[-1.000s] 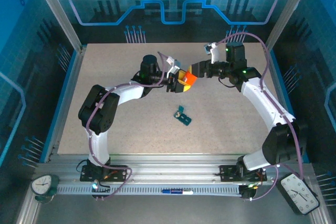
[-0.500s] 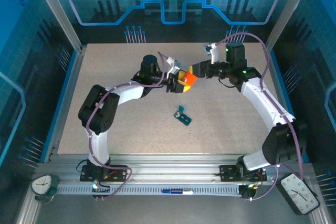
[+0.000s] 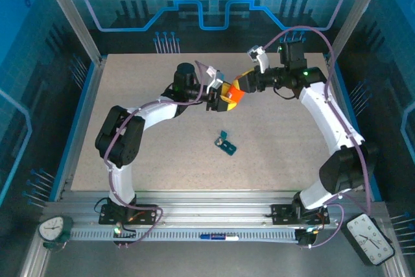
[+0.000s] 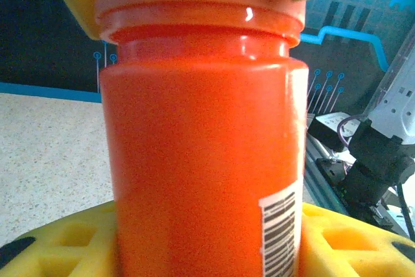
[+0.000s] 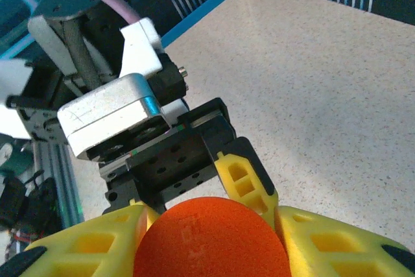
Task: Sort the pills into containers
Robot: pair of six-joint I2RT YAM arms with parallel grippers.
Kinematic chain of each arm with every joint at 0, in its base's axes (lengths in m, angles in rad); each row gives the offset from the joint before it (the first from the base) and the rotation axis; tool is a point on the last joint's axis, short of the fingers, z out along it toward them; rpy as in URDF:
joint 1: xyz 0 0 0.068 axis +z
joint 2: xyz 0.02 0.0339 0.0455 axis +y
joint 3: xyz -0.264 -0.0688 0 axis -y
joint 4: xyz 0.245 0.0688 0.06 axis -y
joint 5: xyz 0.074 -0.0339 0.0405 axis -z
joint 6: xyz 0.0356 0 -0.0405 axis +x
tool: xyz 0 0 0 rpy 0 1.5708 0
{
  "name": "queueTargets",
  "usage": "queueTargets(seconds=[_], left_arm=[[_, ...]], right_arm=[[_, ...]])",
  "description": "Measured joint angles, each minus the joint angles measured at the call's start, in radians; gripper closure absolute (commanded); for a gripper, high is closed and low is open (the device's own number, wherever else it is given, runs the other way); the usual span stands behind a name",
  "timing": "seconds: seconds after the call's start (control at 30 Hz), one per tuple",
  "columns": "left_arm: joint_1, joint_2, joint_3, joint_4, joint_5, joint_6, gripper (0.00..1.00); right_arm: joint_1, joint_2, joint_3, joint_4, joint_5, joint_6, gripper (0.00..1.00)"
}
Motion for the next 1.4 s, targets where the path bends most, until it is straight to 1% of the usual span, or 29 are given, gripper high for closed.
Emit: queueTargets(seconds=[0.03, 0.1, 0.13, 0.17, 0.2, 0.23, 0.3, 0.4, 0.5, 0.6, 0.7, 0.9, 1.13, 1.2, 1.27, 1.37, 1.4], left_arm=[[0.000, -0.002, 0.002, -0.011, 0.000, 0.006, 1.00], [0.000, -0.006, 0.002, -0.038, 0.000, 0.025, 1.00], [0.000, -0.006, 0.002, -0.049, 0.000, 0.030, 1.00], [0.000, -0.006, 0.002, -0.057, 0.000, 0.033, 1.00], [0.000, -0.006, 0.002, -0.062, 0.001, 0.032, 1.00], [0.000, -0.006, 0.002, -0.061, 0.000, 0.029, 1.00], [0.000, -0.006, 0.002, -0.059, 0.003, 0.023, 1.00], [0.000, -0.006, 0.002, -0.052, 0.003, 0.003, 1.00], [0.000, -0.004, 0.002, -0.047, 0.003, -0.016, 1.00], [0.000, -0.004, 0.002, -0.037, 0.003, -0.029, 1.00], [-0.001, -0.004, 0.002, -0.027, 0.003, -0.037, 1.00], [-0.001, -0.003, 0.002, -0.013, 0.004, -0.054, 1.00], [-0.004, -0.003, 0.002, -0.009, 0.004, -0.055, 1.00], [-0.005, -0.003, 0.002, -0.009, 0.004, -0.055, 1.00], [-0.006, -0.003, 0.002, -0.009, 0.004, -0.055, 1.00], [-0.006, -0.003, 0.002, -0.009, 0.004, -0.055, 1.00], [-0.006, -0.003, 0.002, -0.010, 0.003, -0.055, 1.00]], right_arm=[[-0.001, 0.010, 0.018, -0.024, -0.008, -0.019, 0.71], [-0.002, 0.025, 0.039, -0.067, -0.014, -0.052, 0.61], [-0.002, 0.029, 0.041, -0.073, -0.016, -0.056, 0.55], [-0.003, 0.031, 0.041, -0.078, -0.018, -0.057, 0.43], [-0.003, 0.032, 0.037, -0.073, -0.019, -0.043, 0.35], [-0.006, 0.026, 0.018, -0.055, -0.023, -0.031, 0.29], [-0.010, 0.003, -0.047, 0.014, -0.026, 0.017, 0.23], [-0.030, -0.062, -0.198, 0.159, -0.029, 0.151, 0.18], [-0.047, -0.138, -0.332, 0.300, -0.019, 0.285, 0.16], [-0.048, -0.226, -0.454, 0.451, 0.026, 0.403, 0.16], [-0.047, -0.285, -0.522, 0.560, 0.079, 0.482, 0.15], [-0.040, -0.300, -0.539, 0.674, 0.131, 0.537, 0.15], [-0.004, -0.251, -0.505, 0.683, 0.147, 0.536, 0.18], [0.007, -0.240, -0.494, 0.681, 0.150, 0.530, 0.21], [0.014, -0.235, -0.487, 0.679, 0.152, 0.522, 0.27], [0.020, -0.233, -0.478, 0.676, 0.153, 0.512, 0.43], [0.021, -0.233, -0.476, 0.674, 0.153, 0.513, 0.46]])
